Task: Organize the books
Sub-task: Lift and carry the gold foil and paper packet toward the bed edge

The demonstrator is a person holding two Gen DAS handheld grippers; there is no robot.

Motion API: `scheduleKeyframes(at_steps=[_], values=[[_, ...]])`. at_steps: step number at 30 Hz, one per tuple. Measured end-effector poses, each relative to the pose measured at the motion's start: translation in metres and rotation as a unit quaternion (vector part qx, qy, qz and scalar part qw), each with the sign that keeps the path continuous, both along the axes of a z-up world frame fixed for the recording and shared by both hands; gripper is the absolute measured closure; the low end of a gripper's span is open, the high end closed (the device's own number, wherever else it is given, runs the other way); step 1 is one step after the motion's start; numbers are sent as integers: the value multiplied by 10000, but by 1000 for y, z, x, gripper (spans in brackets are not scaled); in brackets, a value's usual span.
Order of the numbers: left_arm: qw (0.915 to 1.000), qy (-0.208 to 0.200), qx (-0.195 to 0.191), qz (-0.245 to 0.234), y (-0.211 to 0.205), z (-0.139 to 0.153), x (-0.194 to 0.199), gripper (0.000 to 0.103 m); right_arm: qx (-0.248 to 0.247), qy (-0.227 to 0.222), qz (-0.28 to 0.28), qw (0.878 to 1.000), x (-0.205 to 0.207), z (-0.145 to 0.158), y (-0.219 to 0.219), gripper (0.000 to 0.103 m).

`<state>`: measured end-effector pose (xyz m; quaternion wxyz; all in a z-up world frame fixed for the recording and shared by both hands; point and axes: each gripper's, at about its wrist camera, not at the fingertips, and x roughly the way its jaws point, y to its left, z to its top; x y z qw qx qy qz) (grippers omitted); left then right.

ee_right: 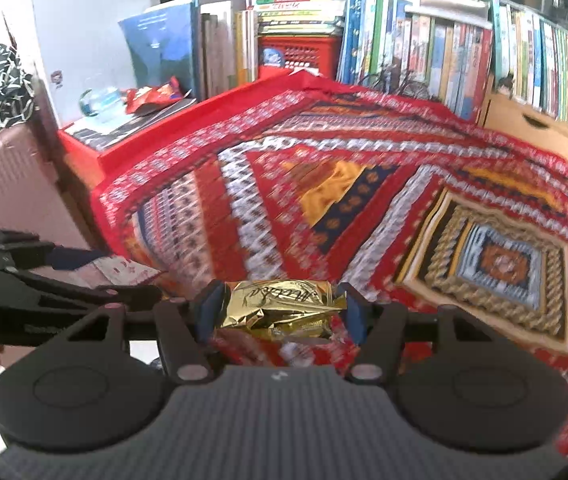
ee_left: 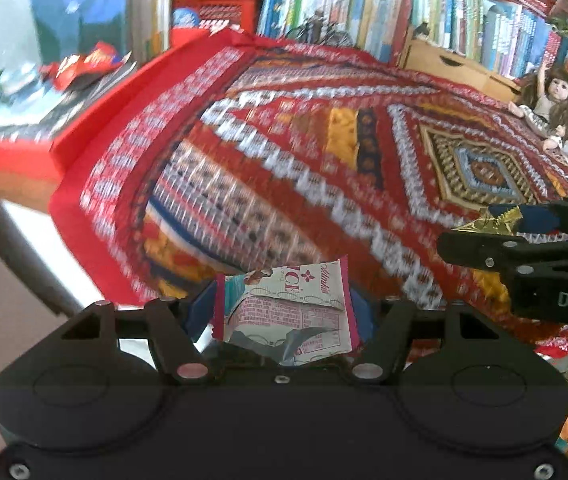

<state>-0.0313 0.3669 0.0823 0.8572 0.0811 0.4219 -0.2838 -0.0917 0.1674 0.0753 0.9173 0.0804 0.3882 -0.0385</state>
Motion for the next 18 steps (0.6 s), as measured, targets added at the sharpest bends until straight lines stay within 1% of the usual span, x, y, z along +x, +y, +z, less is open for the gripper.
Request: scheduleKeyframes(at_steps=[7,11,15,16,18], values=[[9998,147,99,-134,13,-17,-20,36,46,65,3,10000,-16,-9,29,37],[9995,137,141,-245,12,-22,-26,36,47,88,-91,9999,-22,-11,33,37],[9996,141,118,-195,8,-23,-23,35,7,143,-239,9996,-27,-11,30,37],[9997,141,93,-159,8,-23,-21,35,15,154,-283,9995,-28,-11,29,37],[9998,159,47,-95,7,-24,-17,28,8,159,-356,9992,-30,-10,26,37]])
